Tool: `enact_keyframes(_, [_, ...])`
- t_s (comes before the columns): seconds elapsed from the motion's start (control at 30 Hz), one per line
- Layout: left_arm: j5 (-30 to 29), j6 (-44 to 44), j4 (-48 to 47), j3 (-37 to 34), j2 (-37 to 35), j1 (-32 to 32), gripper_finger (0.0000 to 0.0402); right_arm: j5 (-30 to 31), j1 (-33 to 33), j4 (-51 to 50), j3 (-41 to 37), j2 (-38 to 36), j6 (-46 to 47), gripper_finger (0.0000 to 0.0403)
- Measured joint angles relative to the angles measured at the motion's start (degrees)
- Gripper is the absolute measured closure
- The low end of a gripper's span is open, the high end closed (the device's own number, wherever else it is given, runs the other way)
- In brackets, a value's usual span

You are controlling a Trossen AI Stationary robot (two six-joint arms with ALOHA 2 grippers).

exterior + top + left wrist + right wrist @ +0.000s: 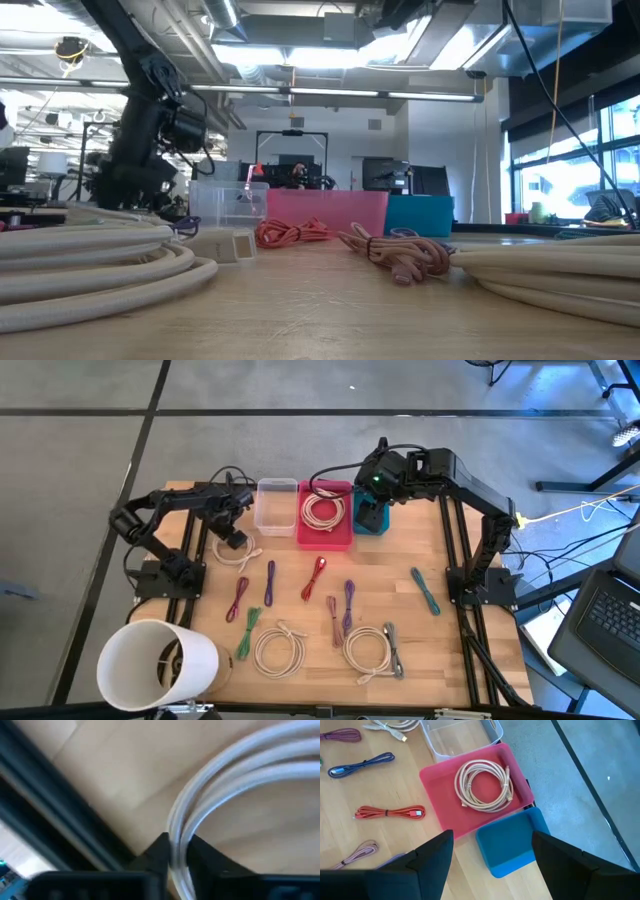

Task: Pick & Place USB Port
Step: Put the white HDMI cable into the pink bin

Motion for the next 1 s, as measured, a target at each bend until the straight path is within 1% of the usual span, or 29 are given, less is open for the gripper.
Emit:
enact_keyframes(0.03, [0.0,0.3,-1.3,0.0,-1.4,0.0,0.0373,0.0,0.0,0.0,0.0,0.0,-0.1,0.013])
enact_keyframes(0.17, [-1.4,-0.2,-6.9,0.1,-10.6,0.0,0.0373,0.0,0.0,0.0,0.0,0.0,-0.1,0.013])
enact_keyframes(0.23, [-0.7,-1.4,-10.3,0.9,-16.8,0.0,0.0373,0.0,0.0,0.0,0.0,0.0,-0.3,0.013])
enact_keyframes(0.27, [0.9,-2.2,-11.2,1.4,-20.2,0.0,0.0373,0.0,0.0,0.0,0.0,0.0,-0.3,0.013])
enact_keyframes(0.33, [6.1,-4.3,-10.7,2.5,-27.1,0.0,0.0373,0.0,0.0,0.0,0.0,0.0,-0.3,0.013])
enact_keyframes(0.4, [12.7,-5.8,-8.5,3.7,-33.5,0.0,0.0373,0.0,0.0,0.0,0.0,0.0,-0.4,0.013])
enact_keyframes(0.5, [23.3,-7.6,1.3,4.8,-40.6,0.0,0.0373,0.2,0.0,0.0,0.0,0.0,-1.5,0.013])
enact_keyframes(0.57, [29.1,-10.3,10.7,5.4,-42.7,-0.2,0.0373,0.3,-0.1,0.0,0.0,0.0,-1.6,0.013])
enact_keyframes(0.6, [30.9,-11.2,15.5,5.8,-42.8,-0.5,0.0373,0.3,-0.2,0.0,0.0,0.0,-1.6,0.013])
enact_keyframes(0.67, [32.1,-11.4,22.1,7.3,-41.1,-1.5,0.0373,0.4,-0.4,0.0,0.0,0.0,-1.6,0.013])
enact_keyframes(0.77, [32.1,-8.6,24.8,12.1,-34.2,-3.7,0.0373,0.4,-0.8,0.0,0.0,0.0,-1.6,0.013])
enact_keyframes(0.87, [31.9,-2.8,20.3,20.2,-23.9,-6.0,0.0373,0.4,-0.9,0.0,0.0,0.0,-1.6,0.013])
enact_keyframes(0.93, [31.1,2.0,15.1,27.4,-16.5,-7.4,0.0373,0.4,-0.9,0.0,0.0,-0.1,-1.6,0.013])
enact_keyframes(1.0, [29.0,6.5,9.3,35.6,-9.2,-8.8,0.0373,0.4,-0.9,0.0,0.0,-0.3,-1.6,0.013])
